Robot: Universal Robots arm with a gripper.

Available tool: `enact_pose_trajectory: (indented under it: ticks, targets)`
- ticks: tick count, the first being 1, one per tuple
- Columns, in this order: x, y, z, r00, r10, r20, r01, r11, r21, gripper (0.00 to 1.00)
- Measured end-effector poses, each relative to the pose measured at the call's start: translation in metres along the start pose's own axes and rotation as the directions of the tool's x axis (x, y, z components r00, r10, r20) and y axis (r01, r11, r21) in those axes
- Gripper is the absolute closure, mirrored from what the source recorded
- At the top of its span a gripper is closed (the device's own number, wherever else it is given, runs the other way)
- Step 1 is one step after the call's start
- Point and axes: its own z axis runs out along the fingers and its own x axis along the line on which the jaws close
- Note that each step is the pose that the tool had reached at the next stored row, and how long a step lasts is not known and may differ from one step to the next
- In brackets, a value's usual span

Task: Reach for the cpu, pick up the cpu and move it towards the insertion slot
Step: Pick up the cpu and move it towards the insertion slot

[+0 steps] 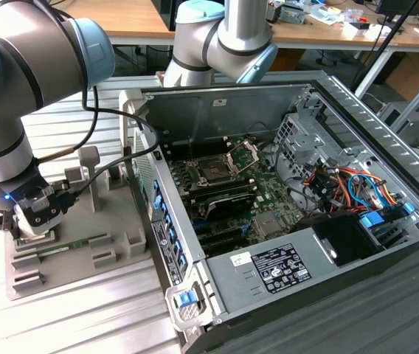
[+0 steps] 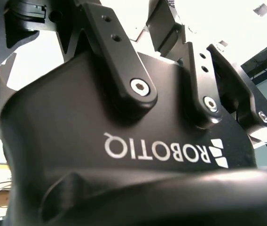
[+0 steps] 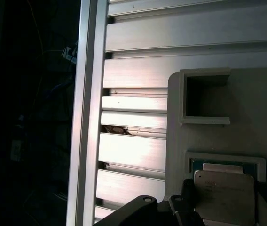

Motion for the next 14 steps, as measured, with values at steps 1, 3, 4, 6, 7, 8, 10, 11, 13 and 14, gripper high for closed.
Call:
enact_pose_trajectory:
  ticks: [1,3,4,6,7,8,10,11,13,14]
  targets:
    - [0.0000,0.0000,-0.0002,1.0000,0.000,0.0003,0.000,1.0000,-0.0003,0.45]
    - [0.0000,0.0000,-0.0006,1.0000,0.000,-0.0001,0.000,1.0000,-0.0005,0.45]
    - [0.0000,0.0000,-0.0006,1.0000,0.000,-0.0001,0.000,1.0000,-0.0005,0.45]
    - [0.0000,0.0000,-0.0006,1.0000,0.000,0.0000,0.000,1.0000,-0.0005,0.45]
    - [0.0000,0.0000,-0.0009,1.0000,0.000,0.0000,0.000,1.0000,-0.0005,0.45]
    - [0.0000,0.0000,-0.0013,1.0000,0.000,-0.0001,0.000,1.0000,-0.0005,0.45]
    - [0.0000,0.0000,-0.0016,1.0000,0.000,-0.0001,0.000,1.0000,-0.0005,0.45]
    - [0.0000,0.0001,-0.0020,1.0000,0.000,-0.0002,0.000,1.0000,-0.0005,0.45]
    - [0.0000,0.0001,-0.0022,1.0000,0.000,0.0000,0.000,1.0000,-0.0006,0.45]
    - [0.0000,0.0001,-0.0023,1.0000,0.000,0.0000,0.000,1.0000,-0.0005,0.45]
